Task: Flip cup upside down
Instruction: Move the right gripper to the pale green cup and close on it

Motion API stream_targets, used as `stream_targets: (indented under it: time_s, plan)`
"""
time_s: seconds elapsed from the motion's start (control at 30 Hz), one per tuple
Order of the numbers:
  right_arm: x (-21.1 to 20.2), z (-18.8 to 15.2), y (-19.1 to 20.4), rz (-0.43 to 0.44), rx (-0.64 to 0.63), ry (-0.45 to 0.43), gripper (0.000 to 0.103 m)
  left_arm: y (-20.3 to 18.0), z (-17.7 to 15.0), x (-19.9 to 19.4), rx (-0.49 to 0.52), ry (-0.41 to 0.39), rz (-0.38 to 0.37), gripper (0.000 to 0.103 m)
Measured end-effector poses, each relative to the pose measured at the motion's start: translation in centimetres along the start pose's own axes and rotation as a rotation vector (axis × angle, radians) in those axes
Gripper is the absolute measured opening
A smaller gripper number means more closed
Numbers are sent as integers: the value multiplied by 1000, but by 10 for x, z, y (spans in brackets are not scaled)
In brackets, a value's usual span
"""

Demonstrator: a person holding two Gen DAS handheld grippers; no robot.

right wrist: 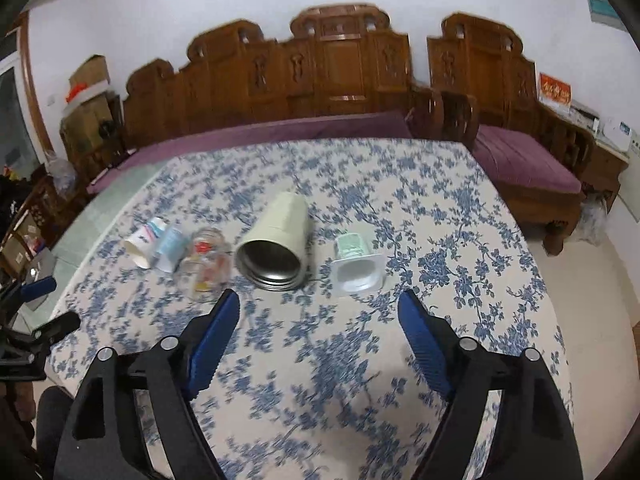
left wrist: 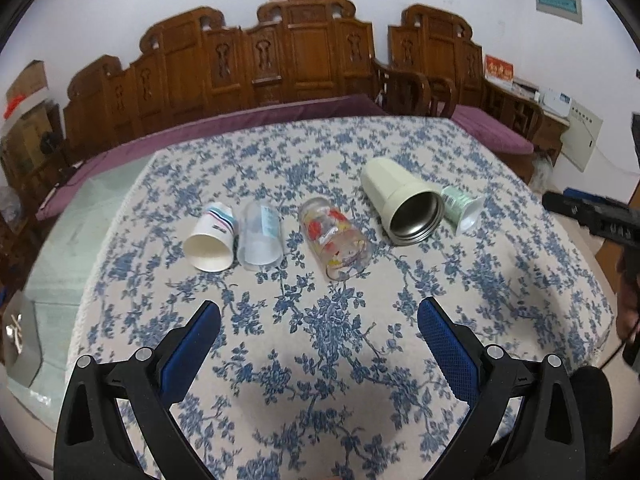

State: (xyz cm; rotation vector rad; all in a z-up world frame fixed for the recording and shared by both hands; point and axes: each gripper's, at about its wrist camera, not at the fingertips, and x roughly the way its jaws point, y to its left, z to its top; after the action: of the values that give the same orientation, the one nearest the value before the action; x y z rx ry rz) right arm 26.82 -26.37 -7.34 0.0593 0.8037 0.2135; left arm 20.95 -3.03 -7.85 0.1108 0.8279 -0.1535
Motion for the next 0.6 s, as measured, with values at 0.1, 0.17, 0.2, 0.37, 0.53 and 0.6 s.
stream_targets:
  time_s: [0.1, 0.17, 0.2, 0.37, 0.53, 0.6]
  plan:
    - [35, 17, -8, -15, -20, 59, 77, 1, 5, 21, 6, 25, -5, 95]
    - [55, 26, -11, -23, -30, 93, 75, 1, 8, 33, 13, 36, -9, 95]
    - [66, 31, -14, -21, -28, 116, 74, 1, 10, 39, 16, 44, -12, 95]
    - [125, 54, -22, -17, -23, 242, 67, 2, 17, 61, 26, 69, -25, 95]
    - [171, 68, -26, -34, -45, 348, 65, 6, 20, 66, 15, 71, -39, 95]
    - [185, 69, -27, -30, -40, 395, 65, 6, 20, 65, 11, 73, -45, 95]
